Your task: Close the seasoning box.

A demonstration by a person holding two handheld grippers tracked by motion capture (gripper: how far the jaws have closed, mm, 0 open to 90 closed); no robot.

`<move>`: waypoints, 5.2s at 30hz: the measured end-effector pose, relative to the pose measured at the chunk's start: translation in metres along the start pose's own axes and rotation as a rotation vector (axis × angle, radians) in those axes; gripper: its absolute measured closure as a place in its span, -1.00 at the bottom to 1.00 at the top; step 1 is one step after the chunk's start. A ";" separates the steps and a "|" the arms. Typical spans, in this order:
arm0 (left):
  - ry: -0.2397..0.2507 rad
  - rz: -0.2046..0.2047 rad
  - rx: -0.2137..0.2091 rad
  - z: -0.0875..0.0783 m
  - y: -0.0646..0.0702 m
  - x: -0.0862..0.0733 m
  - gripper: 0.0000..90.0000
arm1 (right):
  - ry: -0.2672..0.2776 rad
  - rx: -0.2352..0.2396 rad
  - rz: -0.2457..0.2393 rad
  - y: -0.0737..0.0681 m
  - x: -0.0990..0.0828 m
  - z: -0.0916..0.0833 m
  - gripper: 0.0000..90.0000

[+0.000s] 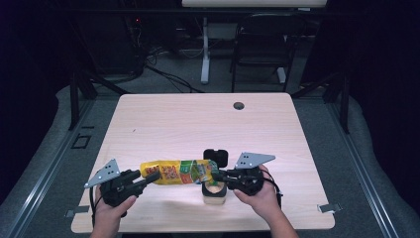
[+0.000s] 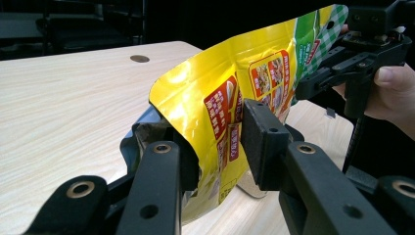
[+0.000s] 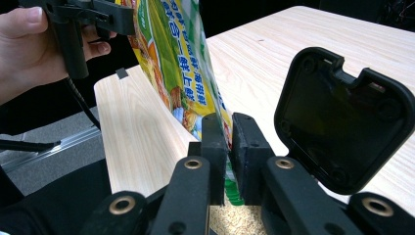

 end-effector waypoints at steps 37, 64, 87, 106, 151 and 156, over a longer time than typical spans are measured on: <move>-0.016 -0.045 0.014 -0.009 -0.013 -0.019 0.53 | -0.141 0.012 -0.074 -0.006 0.004 0.017 0.98; -0.034 -0.064 0.013 -0.008 -0.021 -0.032 0.50 | -0.230 -0.028 -0.154 -0.006 0.024 0.022 1.00; -0.111 -0.074 0.023 -0.005 -0.026 -0.044 0.41 | -0.262 -0.023 -0.203 -0.011 0.037 0.022 1.00; -0.130 -0.107 0.027 -0.002 -0.031 -0.054 0.38 | -0.303 -0.034 -0.260 -0.016 0.044 0.025 1.00; -0.166 -0.113 0.091 -0.016 -0.043 -0.057 0.12 | -0.314 -0.038 -0.301 -0.022 0.054 0.027 1.00; -0.174 -0.113 0.098 -0.019 -0.044 -0.056 0.12 | -0.319 -0.041 -0.315 -0.023 0.059 0.028 1.00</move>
Point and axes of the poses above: each handheld gripper's, and its own axes: z roughly forward along the jaws, x roughly out of its top, y roughly to its right, the point moved 3 cm from there along z, roughly forward along the jaws, and after that the axes turned 6 degrees about -x, right-handed, at the moved point
